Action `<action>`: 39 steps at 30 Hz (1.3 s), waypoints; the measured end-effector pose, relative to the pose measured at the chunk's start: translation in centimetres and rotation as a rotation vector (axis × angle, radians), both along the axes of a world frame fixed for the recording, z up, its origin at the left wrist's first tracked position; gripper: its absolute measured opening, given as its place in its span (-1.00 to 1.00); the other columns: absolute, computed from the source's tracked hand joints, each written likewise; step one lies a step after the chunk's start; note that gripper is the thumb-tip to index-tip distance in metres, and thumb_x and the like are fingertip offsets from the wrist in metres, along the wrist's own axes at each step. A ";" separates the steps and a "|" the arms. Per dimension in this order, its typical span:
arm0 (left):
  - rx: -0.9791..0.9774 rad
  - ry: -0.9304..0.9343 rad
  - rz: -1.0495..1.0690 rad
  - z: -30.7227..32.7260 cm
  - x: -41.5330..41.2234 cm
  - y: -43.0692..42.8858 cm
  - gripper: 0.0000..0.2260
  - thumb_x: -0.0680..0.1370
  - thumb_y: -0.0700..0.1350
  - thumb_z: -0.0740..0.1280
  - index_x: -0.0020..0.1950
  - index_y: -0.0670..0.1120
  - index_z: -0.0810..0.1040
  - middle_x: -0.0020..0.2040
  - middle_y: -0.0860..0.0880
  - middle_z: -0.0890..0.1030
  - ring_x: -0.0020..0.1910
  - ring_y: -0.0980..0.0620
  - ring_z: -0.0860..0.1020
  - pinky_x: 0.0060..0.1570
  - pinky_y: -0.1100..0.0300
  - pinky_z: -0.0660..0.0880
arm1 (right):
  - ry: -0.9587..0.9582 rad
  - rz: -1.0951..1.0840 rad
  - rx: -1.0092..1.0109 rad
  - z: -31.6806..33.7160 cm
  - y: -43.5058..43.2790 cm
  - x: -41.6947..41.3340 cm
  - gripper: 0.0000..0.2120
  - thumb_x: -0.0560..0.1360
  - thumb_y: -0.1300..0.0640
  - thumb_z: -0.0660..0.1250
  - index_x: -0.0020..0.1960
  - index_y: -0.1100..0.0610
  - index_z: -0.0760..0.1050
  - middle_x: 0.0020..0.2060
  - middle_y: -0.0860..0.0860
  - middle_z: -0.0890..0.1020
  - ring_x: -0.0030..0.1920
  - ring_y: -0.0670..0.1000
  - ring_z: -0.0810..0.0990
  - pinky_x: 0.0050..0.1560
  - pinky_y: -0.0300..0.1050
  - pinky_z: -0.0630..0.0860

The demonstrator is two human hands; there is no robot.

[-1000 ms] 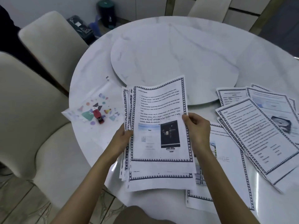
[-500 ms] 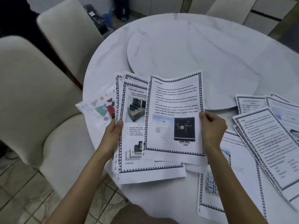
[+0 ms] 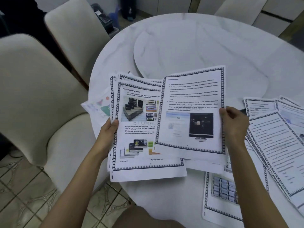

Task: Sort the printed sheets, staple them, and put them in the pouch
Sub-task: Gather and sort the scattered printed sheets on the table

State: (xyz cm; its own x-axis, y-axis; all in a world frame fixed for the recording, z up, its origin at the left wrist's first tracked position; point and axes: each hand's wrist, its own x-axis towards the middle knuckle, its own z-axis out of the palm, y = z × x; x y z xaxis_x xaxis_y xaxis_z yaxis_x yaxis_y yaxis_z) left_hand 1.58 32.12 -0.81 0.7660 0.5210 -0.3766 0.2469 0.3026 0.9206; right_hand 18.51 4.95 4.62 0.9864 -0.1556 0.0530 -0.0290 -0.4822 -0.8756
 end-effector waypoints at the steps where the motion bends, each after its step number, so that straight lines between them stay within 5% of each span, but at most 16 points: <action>1: -0.005 0.005 0.006 -0.1 -0.1 0.0 -0.76 0.64 -0.14 0.06 0.26 -0.01 0.39 0.04 0.05 0.59 -0.03 0.12 0.58 -0.21 0.34 0.57 | -0.002 0.002 0.017 0.2 -0.3 0.1 -0.78 0.51 0.18 0.31 0.11 0.26 0.57 -0.12 0.00 0.58 -0.10 -0.06 0.54 -0.24 -0.59 0.37; 6: -0.020 0.028 0.038 -0.7 -0.5 -0.4 -0.73 0.64 -0.15 0.06 0.32 -0.08 0.38 0.11 -0.08 0.57 0.03 -0.03 0.58 -0.07 0.20 0.58 | 0.061 0.097 0.248 2.5 -0.2 -0.1 -0.89 0.51 0.17 0.31 0.01 0.13 0.56 -0.25 -0.11 0.63 -0.34 -0.28 0.57 -0.21 -0.43 0.50; 9: -0.029 0.054 0.055 -1.2 -0.7 -0.5 -0.70 0.64 -0.15 0.05 0.37 -0.12 0.34 0.20 -0.15 0.53 0.16 -0.15 0.52 0.12 0.02 0.47 | 0.079 0.226 0.386 4.4 1.0 -0.9 -0.93 0.51 0.19 0.31 -0.11 0.11 0.56 -0.36 -0.15 0.66 -0.31 -0.18 0.60 -0.15 -0.26 0.57; 13: -0.031 0.088 0.053 -2.0 -0.9 -0.8 -0.69 0.65 -0.16 0.05 0.38 -0.14 0.33 0.25 -0.17 0.51 0.18 -0.15 0.51 0.17 0.01 0.43 | 0.127 0.386 0.551 6.5 3.3 -2.3 -0.93 0.51 0.23 0.29 -0.11 0.17 0.55 -0.33 -0.07 0.67 -0.30 -0.08 0.62 -0.21 -0.22 0.59; 17: -0.060 0.099 0.062 -2.1 -0.4 -1.7 -0.69 0.65 -0.14 0.05 0.37 -0.16 0.34 0.18 -0.12 0.53 0.13 -0.11 0.52 0.09 0.07 0.45 | 0.220 0.512 0.738 7.2 5.6 -3.3 -0.85 0.50 0.27 0.26 -0.17 0.15 0.58 -0.34 -0.03 0.68 -0.33 -0.06 0.64 -0.25 -0.20 0.60; 20: -0.134 0.158 0.028 -2.6 -0.4 -1.6 -0.73 0.64 -0.17 0.05 0.04 -0.22 0.53 -0.18 -0.11 0.60 -0.24 0.00 0.60 -0.23 0.19 0.57 | 0.298 0.549 0.883 6.9 6.5 -3.5 -0.75 0.49 0.27 0.25 -0.27 0.11 0.63 -0.34 0.00 0.69 -0.34 -0.05 0.65 -0.26 -0.18 0.61; 22: -0.158 0.209 -0.008 -3.1 -0.4 -1.3 -0.64 0.65 -0.21 -0.01 -0.27 -0.20 0.42 -0.44 -0.10 0.52 -0.56 0.12 0.52 -0.54 0.32 0.49 | 0.281 0.547 0.823 5.9 6.4 -3.1 -0.83 0.50 0.26 0.26 -0.18 0.15 0.60 -0.31 0.01 0.69 -0.31 -0.02 0.65 -0.20 -0.14 0.62; 25: -0.152 0.221 -0.044 -3.0 -0.3 -1.7 -0.67 0.64 -0.29 -0.01 -0.32 -0.12 0.27 -0.59 -0.04 0.42 -0.68 0.21 0.38 -0.64 0.39 0.38 | 0.263 0.474 0.481 2.7 5.6 -2.5 -0.86 0.51 0.22 0.29 -0.18 0.10 0.60 -0.28 0.00 0.69 -0.24 0.02 0.64 -0.08 -0.06 0.61; 28: -0.062 0.146 -0.046 -2.2 -0.1 -2.4 -0.84 0.62 -0.12 0.14 -0.06 -0.10 0.48 -0.30 0.04 0.60 -0.37 0.20 0.57 -0.40 0.34 0.50 | 0.339 0.343 0.245 -1.6 4.9 -2.5 -0.88 0.50 0.21 0.31 -0.17 0.09 0.60 -0.23 0.02 0.68 -0.19 0.06 0.65 -0.02 0.00 0.58; 32: -0.078 0.152 -0.009 -1.9 -0.1 -2.3 -0.62 0.64 0.06 0.01 0.36 -0.05 0.37 0.18 -0.04 0.53 0.17 -0.06 0.52 0.13 0.09 0.46 | 0.345 0.203 0.049 -5.3 4.7 -3.9 -0.85 0.50 0.19 0.30 -0.03 0.21 0.63 -0.17 0.06 0.66 -0.24 -0.04 0.58 -0.16 -0.23 0.51; 35: 0.034 0.135 -0.036 -1.7 -0.4 -2.6 -0.64 0.64 -0.01 0.05 0.39 -0.11 0.35 0.27 -0.09 0.51 0.23 -0.10 0.50 0.26 0.00 0.41 | 0.296 0.145 -0.008 -6.1 5.0 -4.3 -0.82 0.51 0.22 0.29 0.01 0.26 0.62 -0.10 0.11 0.66 -0.16 -0.02 0.54 -0.07 -0.23 0.43; 39: 0.107 0.113 -0.012 -2.0 -0.7 -2.7 -0.71 0.64 -0.13 0.08 0.34 -0.10 0.37 0.19 -0.09 0.54 0.13 -0.07 0.53 0.10 0.10 0.48 | 0.240 0.083 0.003 -6.1 4.6 -3.6 -0.80 0.53 0.22 0.27 0.06 0.25 0.61 -0.06 0.09 0.66 -0.12 -0.03 0.53 -0.06 -0.26 0.39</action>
State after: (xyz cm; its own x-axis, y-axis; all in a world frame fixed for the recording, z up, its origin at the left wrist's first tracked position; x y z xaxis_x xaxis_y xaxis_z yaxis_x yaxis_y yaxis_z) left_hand 0.90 29.46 -2.78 0.7282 0.5539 -0.4037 0.3537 0.2007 0.9136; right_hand 14.87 9.51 -1.50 0.9800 -0.0738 -0.1848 -0.1971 -0.4886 -0.8500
